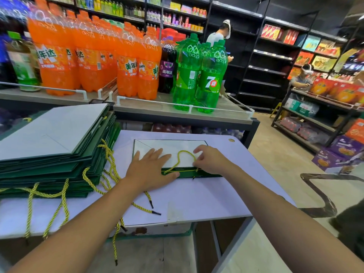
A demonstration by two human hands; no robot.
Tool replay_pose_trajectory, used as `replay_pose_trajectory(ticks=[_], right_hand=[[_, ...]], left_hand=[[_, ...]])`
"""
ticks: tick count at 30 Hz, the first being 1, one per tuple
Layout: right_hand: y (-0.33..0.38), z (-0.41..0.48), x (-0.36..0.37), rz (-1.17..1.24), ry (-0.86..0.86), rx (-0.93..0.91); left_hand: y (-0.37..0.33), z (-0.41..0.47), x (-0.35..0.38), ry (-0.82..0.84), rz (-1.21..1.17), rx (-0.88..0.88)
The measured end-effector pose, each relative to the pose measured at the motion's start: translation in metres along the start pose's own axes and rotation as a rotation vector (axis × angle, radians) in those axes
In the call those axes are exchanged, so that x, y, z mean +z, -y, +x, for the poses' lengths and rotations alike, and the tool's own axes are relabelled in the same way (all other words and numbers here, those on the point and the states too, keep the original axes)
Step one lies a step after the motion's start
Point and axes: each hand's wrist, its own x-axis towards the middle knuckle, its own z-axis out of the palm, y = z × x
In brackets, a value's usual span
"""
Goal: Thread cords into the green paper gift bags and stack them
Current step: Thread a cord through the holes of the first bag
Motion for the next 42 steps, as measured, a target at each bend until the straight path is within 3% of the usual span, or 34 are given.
replay_pose_trajectory(ticks=[4, 8, 13, 19, 27, 30, 32, 36, 39, 42], right_hand=[[0.003, 0.006, -0.002, 0.113, -0.082, -0.119], [-0.001, 0.013, -0.005, 0.240, -0.196, -0.058], [-0.003, 0.014, 0.005, 0.346, -0.137, -0.004], [0.013, 0.029, 0.022, 0.005, -0.076, -0.066], [0.008, 0.041, 0.019, -0.053, -0.217, 0.000], [-0.008, 0.035, 0.014, 0.037, -0.221, 0.026], [-0.023, 0.026, 0.008, -0.024, -0.230, 0.080], [-0.047, 0.008, 0.002, -0.192, -0.133, 0.232], [-0.048, 0.002, -0.004, -0.090, -0.032, 0.230], [-0.051, -0.002, -0.022, 0.285, -0.017, 0.223]], left_hand=[[0.001, 0.001, 0.000, 0.013, -0.010, 0.003], [0.001, 0.000, -0.001, 0.017, -0.024, -0.001], [0.001, 0.000, 0.001, -0.008, -0.004, 0.025], [-0.005, -0.002, 0.002, -0.004, 0.023, 0.041], [-0.004, -0.005, 0.001, 0.021, 0.003, 0.029], [-0.003, -0.005, -0.008, -0.104, -0.107, -0.078], [0.004, -0.005, -0.019, -0.220, -0.141, -0.207], [0.022, -0.001, -0.035, -0.100, -0.106, -0.316], [0.023, -0.002, -0.038, -0.126, -0.232, -0.316], [0.030, -0.004, -0.041, -0.220, -0.395, -0.300]])
